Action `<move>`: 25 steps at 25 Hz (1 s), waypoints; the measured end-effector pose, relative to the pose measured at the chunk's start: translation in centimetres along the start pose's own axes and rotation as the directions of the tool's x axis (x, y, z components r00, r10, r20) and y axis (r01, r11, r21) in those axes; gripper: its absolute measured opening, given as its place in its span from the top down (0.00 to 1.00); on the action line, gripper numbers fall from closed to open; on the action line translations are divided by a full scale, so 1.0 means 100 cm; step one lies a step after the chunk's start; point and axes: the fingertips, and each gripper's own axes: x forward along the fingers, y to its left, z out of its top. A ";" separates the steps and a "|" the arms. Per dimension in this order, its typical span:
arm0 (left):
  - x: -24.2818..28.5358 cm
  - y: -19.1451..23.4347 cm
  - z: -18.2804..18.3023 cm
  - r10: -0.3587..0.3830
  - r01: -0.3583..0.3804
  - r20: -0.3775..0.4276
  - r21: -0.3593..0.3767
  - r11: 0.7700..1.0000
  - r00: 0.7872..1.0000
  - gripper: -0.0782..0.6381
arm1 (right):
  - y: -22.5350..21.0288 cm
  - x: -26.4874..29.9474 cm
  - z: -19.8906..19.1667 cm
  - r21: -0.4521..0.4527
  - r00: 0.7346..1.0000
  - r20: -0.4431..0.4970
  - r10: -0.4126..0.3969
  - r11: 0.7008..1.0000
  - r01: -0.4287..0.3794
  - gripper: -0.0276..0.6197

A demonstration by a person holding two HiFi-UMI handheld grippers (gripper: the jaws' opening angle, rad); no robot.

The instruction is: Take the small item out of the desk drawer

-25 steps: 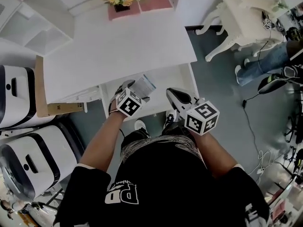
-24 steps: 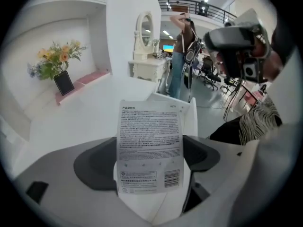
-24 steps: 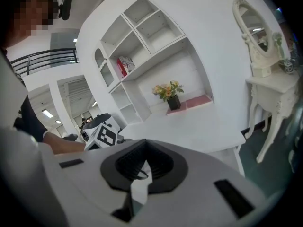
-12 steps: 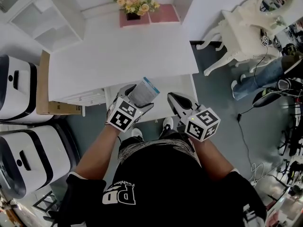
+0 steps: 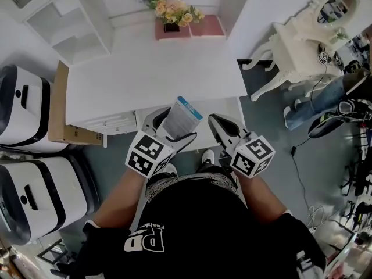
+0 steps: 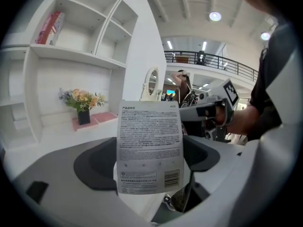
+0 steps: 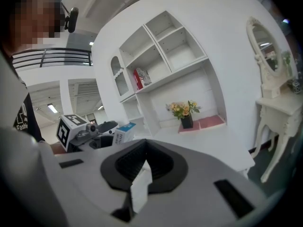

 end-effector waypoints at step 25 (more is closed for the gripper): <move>-0.090 -0.035 -0.014 0.001 0.000 0.144 -0.002 1.000 0.990 0.28 | 0.057 -0.013 -0.007 -0.054 0.999 0.047 -0.025 0.998 0.027 0.94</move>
